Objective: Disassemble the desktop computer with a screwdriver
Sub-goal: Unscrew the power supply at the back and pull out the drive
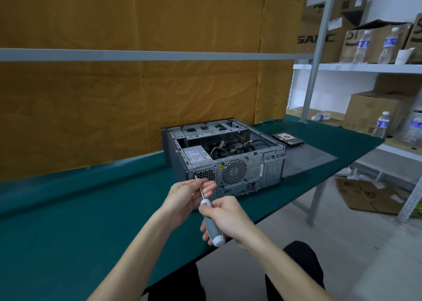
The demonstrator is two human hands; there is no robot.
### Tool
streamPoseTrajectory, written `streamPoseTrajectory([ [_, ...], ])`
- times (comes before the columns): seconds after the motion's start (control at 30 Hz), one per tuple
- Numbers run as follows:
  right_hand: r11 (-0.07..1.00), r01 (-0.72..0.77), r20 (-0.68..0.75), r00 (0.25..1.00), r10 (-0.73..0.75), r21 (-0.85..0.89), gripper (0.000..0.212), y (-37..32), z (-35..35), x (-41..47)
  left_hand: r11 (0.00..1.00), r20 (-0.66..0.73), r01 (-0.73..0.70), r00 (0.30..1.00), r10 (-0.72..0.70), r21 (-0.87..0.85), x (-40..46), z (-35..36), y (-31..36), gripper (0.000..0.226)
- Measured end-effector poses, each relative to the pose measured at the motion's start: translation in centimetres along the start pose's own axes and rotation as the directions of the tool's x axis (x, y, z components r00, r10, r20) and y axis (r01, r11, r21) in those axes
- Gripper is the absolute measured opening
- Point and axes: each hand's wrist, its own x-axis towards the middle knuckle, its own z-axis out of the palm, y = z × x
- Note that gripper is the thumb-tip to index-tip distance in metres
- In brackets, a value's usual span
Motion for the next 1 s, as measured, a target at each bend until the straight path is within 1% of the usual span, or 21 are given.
streamPoseTrajectory([
  [0.07,0.997,0.020,-0.084,0.996,-0.026,-0.079,0.025,0.0,0.0,0.1,1.000,-0.003,-0.005,1.000,0.005,0.008,0.1,0.2,0.0,0.027],
  [0.1,0.997,0.014,-0.091,0.996,-0.022,-0.082,0.025,-0.1,-0.1,0.0,1.000,-0.003,-0.004,1.000,0.004,-0.004,0.2,0.3,0.0,0.028],
  [0.13,1.000,-0.013,-0.049,0.999,0.012,-0.014,0.027,-0.3,-0.3,-0.1,1.000,-0.005,0.005,1.000,-0.006,-0.025,0.2,0.4,0.1,0.030],
  [0.17,0.988,-0.082,0.057,0.996,0.075,0.131,0.031,-0.7,-0.5,-0.3,0.999,-0.004,0.025,1.000,-0.025,-0.037,0.2,0.4,0.2,0.032],
  [0.23,0.841,-0.300,0.382,0.916,0.122,0.451,0.040,-1.5,-1.1,-0.7,0.996,-0.002,0.086,0.996,-0.086,-0.014,0.1,0.5,0.4,0.034],
  [0.27,0.781,-0.361,0.467,0.879,0.102,0.509,0.041,-1.7,-1.3,-0.8,0.994,-0.004,0.107,0.994,-0.107,-0.013,0.0,0.5,0.4,0.035],
  [0.3,0.785,-0.359,0.477,0.874,0.093,0.505,0.039,-1.9,-1.4,-0.9,0.993,-0.001,0.118,0.993,-0.119,-0.022,0.0,0.4,0.4,0.035],
  [0.33,0.832,-0.314,0.430,0.897,0.102,0.458,0.035,-2.1,-1.2,-1.0,0.992,-0.007,0.122,0.993,-0.122,-0.029,-0.1,0.3,0.5,0.035],
  [0.4,0.940,-0.175,0.252,0.962,0.101,0.292,0.027,-2.2,-0.4,-1.0,0.996,-0.045,0.084,0.996,-0.083,0.006,0.0,0.2,0.5,0.029],
  [0.43,0.967,-0.128,0.180,0.980,0.089,0.219,0.027,-2.2,0.0,-0.9,0.998,-0.074,0.047,0.996,-0.044,0.040,0.1,0.1,0.5,0.026],
  [0.5,0.980,-0.099,0.107,0.991,0.081,0.170,0.027,-1.9,0.2,-0.8,0.998,-0.104,-0.002,0.994,0.009,0.060,0.2,0.2,0.5,0.023],
  [0.57,0.965,-0.131,0.144,0.984,0.100,0.225,0.027,-1.8,-0.1,-1.0,1.000,-0.091,0.014,0.996,-0.012,0.017,0.0,0.4,0.7,0.023],
  [0.6,0.927,-0.193,0.231,0.965,0.121,0.321,0.028,-2.0,-0.4,-1.2,0.999,-0.073,0.044,0.996,-0.043,0.010,-0.1,0.6,0.9,0.024],
  [0.67,0.768,-0.351,0.430,0.896,0.110,0.535,0.037,-2.4,-1.1,-1.5,0.994,-0.040,0.103,0.994,-0.102,0.031,-0.4,0.6,1.1,0.027],
  [0.7,0.724,-0.378,0.461,0.882,0.094,0.576,0.039,-2.4,-1.4,-1.5,0.993,-0.031,0.115,0.993,-0.114,0.020,-0.4,0.5,1.0,0.028],
  [0.73,0.744,-0.358,0.440,0.893,0.096,0.565,0.035,-2.4,-1.4,-1.4,0.993,-0.031,0.115,0.993,-0.115,0.005,-0.4,0.5,1.1,0.028],
  [0.77,0.815,-0.295,0.374,0.922,0.104,0.499,0.030,-2.4,-1.2,-1.3,0.995,-0.049,0.099,0.994,-0.099,0.009,-0.5,0.6,1.1,0.027],
  [0.83,0.961,-0.129,0.178,0.980,0.087,0.244,0.022,-2.2,-0.4,-1.1,0.995,-0.110,0.027,0.994,-0.016,0.094,-0.2,0.5,0.9,0.024],
  [0.9,0.993,-0.051,0.055,0.997,0.046,0.108,0.019,-1.7,0.1,-0.9,0.986,-0.148,-0.040,0.987,0.065,0.162,0.0,0.5,0.6,0.021],
  [0.97,0.977,-0.086,0.090,0.994,0.069,0.195,0.020,-1.5,0.1,-1.0,0.990,-0.129,-0.033,0.990,0.051,0.139,-0.1,0.5,0.7,0.020],
  [1.0,0.943,-0.152,0.183,0.978,0.100,0.297,0.023,-1.6,0.0,-1.1,0.993,-0.103,-0.009,0.994,0.021,0.119,-0.2,0.5,0.8,0.021],
])
